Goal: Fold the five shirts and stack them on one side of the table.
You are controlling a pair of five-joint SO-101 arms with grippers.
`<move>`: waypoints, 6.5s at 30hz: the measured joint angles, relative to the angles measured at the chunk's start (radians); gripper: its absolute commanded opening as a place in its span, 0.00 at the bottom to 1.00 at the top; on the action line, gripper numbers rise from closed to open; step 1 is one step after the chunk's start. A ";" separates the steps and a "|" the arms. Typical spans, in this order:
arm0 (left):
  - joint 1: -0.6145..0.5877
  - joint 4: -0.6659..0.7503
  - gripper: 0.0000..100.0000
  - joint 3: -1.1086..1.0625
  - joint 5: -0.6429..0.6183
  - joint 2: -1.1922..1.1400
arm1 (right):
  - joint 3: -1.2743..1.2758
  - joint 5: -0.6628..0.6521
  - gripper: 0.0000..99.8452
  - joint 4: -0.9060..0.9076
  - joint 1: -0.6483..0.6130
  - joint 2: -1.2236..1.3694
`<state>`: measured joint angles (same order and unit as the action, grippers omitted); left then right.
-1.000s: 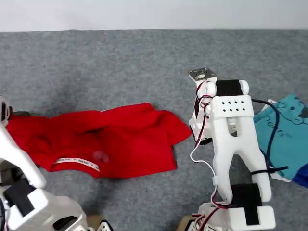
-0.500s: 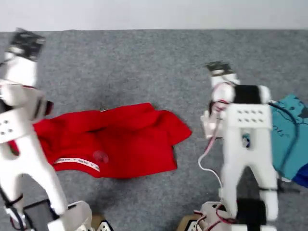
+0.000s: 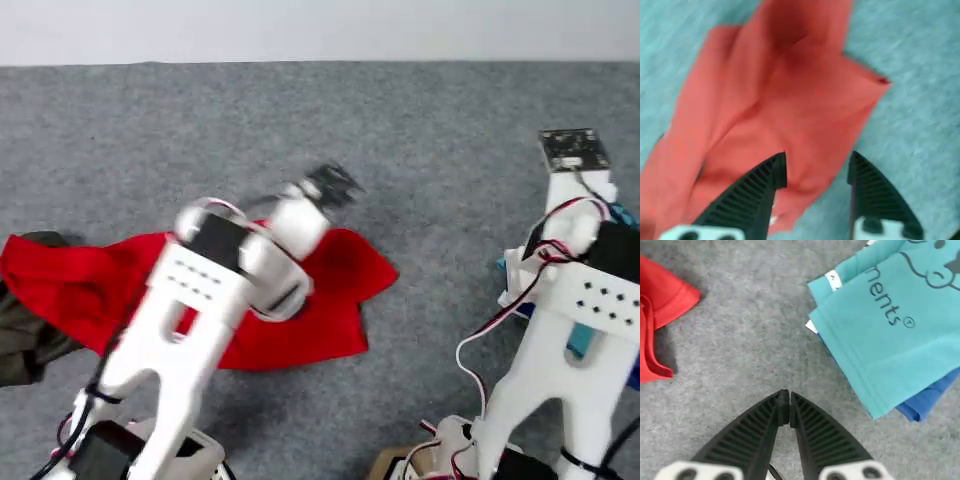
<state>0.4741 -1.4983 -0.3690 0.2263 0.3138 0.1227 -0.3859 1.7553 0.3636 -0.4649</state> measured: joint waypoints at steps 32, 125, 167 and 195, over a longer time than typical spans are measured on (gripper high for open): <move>0.198 0.252 0.15 0.074 -0.057 -0.635 | 0.000 -0.002 0.01 0.000 0.040 0.000; -1.241 0.046 0.00 -0.161 0.310 0.193 | 0.103 0.000 0.22 -0.364 -1.289 0.810; -1.016 -0.222 0.00 0.425 0.057 0.199 | -0.519 -0.003 0.01 -0.061 -0.853 0.371; -0.848 -0.229 0.00 1.596 -0.035 0.235 | -0.996 -0.040 0.01 -0.081 -0.496 -0.184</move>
<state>-0.3744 -1.7269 1.2267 0.1910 0.5485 -0.8730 -0.4258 1.6740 -0.1320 -0.6490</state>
